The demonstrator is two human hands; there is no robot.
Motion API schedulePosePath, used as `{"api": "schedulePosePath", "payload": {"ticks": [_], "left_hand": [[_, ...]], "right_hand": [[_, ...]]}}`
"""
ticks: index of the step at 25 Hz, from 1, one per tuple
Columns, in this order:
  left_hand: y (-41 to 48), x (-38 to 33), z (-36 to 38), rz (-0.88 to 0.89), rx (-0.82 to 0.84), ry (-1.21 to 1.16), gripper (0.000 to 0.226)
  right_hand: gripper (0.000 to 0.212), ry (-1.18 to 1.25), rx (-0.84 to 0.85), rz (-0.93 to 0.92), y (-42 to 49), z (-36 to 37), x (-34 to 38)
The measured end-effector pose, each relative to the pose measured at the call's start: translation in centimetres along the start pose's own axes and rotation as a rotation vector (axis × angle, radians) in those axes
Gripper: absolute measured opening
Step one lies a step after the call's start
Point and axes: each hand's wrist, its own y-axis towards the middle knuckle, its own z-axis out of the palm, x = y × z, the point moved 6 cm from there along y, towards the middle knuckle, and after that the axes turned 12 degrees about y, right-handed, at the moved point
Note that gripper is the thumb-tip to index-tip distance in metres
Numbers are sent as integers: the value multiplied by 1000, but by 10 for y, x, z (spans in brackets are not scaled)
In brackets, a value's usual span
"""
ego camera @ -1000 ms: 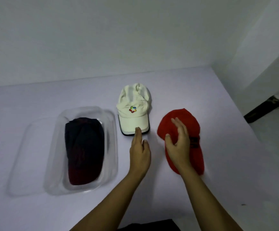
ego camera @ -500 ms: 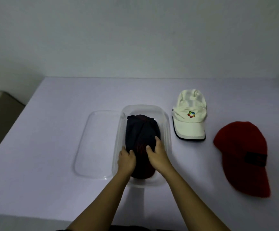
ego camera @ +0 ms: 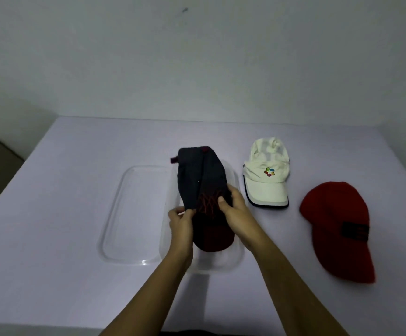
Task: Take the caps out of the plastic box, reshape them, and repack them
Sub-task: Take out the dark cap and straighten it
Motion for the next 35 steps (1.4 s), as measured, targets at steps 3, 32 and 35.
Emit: {"api": "schedulePosePath", "payload": {"ticks": [3, 32, 35], "left_hand": [[-25, -28, 17, 170, 3, -84, 23], [-94, 8, 196, -143, 11, -368, 38], [-92, 3, 197, -126, 79, -198, 37]], "right_hand": [[43, 54, -32, -177, -32, -30, 39], [45, 985, -442, 259, -87, -217, -55], [42, 832, -433, 179, -81, -229, -42]]}}
